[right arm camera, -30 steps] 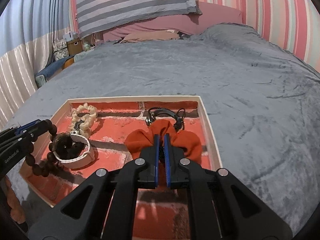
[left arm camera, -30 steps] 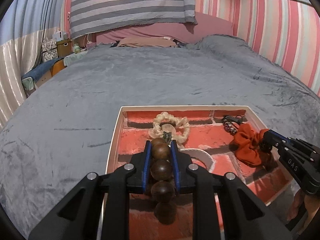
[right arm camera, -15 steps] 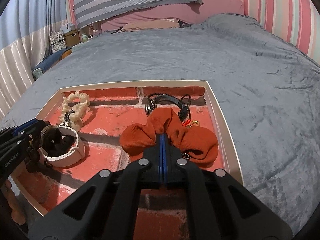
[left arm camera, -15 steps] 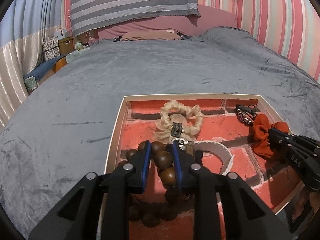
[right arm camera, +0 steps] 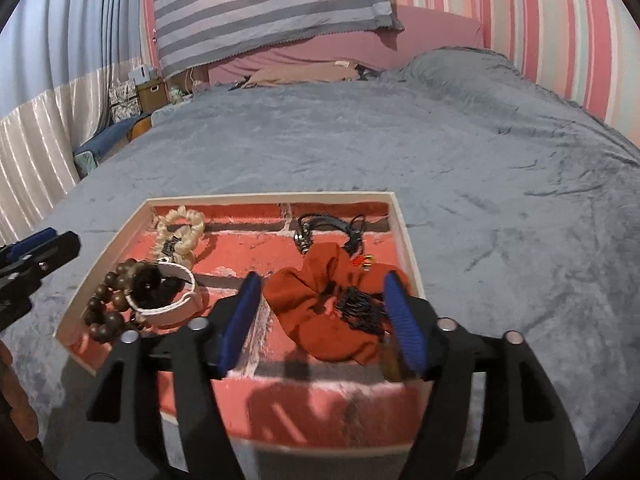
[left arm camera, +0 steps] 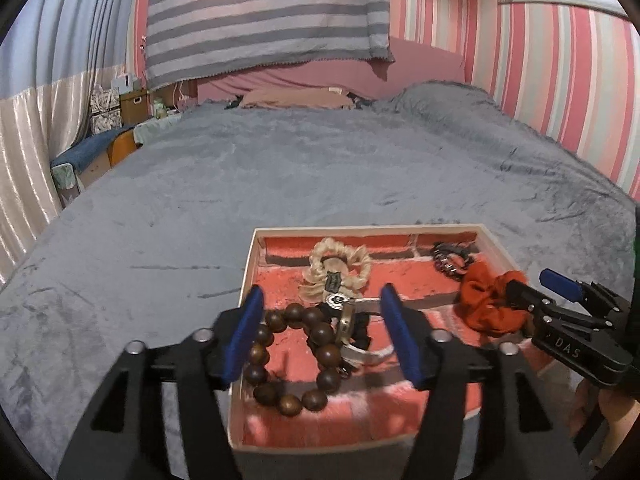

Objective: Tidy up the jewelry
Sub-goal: 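Withdraw both tools from the tray toward the last two items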

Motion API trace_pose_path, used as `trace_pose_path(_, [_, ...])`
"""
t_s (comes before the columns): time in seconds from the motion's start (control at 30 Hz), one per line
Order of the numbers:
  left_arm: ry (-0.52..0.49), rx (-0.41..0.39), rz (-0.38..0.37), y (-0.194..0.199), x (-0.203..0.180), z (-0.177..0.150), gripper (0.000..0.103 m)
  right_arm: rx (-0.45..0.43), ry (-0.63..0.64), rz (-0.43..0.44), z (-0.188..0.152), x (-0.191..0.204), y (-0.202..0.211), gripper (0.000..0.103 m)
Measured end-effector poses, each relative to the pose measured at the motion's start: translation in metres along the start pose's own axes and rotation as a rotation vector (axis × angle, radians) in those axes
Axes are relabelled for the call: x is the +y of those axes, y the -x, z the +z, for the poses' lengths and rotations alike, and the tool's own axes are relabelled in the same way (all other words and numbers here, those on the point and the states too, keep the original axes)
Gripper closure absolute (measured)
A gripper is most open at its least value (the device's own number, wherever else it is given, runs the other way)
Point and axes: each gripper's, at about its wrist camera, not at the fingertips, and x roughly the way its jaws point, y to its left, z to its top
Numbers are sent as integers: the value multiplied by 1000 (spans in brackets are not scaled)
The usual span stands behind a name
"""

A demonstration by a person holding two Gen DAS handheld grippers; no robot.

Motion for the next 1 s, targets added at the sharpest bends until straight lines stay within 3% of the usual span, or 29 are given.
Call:
trace_pose_path(0.07, [13, -16, -12, 19, -1, 0, 32, -19, -7, -9, -1, -4, 19, 24])
trace_pose_path(0.13, [8, -31, -8, 39, -5, -2, 30, -39, -10, -19, -3, -8, 41, 18])
trace_pose_path(0.23, [-3, -40, -2, 63, -13, -11, 16, -57, -5, -27, -8, -14, 72, 11])
trace_pose_path(0.33, [-12, -47, 2, 92, -23, -24, 12, -78, 2, -40, -15, -22, 105, 5])
trace_pose_path(0.67, [23, -58, -6, 170, -33, -65, 9, -116, 48, -129, -62, -65, 211, 4])
trace_pose_path(1.0, [15, -13, -17, 208, -51, -139, 9, -69, -10, -197, -148, -107, 240, 4])
